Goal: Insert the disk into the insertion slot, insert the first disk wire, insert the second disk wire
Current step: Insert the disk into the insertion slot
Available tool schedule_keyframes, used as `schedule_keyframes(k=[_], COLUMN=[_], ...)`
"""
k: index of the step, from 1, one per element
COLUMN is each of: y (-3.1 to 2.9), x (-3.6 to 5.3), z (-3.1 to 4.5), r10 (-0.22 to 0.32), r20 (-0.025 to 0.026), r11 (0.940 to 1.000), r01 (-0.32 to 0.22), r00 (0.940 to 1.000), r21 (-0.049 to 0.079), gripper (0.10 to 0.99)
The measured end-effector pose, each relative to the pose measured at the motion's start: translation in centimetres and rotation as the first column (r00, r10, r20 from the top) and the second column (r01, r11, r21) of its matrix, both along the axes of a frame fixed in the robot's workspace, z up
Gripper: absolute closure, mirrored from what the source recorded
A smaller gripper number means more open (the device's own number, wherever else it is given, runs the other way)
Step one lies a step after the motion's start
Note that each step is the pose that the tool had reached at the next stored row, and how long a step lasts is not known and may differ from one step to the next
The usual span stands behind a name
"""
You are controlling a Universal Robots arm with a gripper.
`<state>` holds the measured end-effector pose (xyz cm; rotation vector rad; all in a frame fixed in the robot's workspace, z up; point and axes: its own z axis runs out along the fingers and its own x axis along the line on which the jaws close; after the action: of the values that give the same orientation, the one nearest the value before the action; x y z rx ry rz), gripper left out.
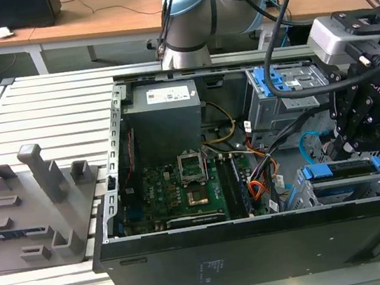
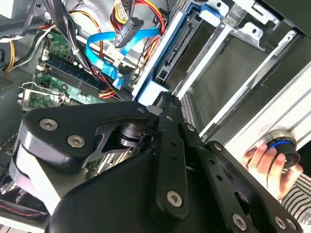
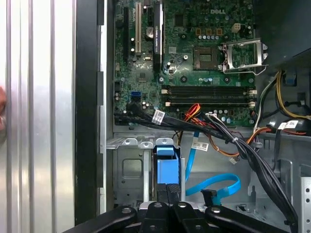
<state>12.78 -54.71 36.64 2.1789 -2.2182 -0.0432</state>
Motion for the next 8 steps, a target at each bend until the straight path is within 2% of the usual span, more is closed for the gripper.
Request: schedule_keyframes(k=[2,8], y=[0.0,0.0], x=[0.33,0.34], z=[-0.03,-0.04], r10=[0.0,0.0], r20=[0.0,0.0], r11=[1.0,1.0], r01=[0.0,0.0], r00=[1.0,1.0], r21=[0.0,0.0], gripper=[0.98,0.98])
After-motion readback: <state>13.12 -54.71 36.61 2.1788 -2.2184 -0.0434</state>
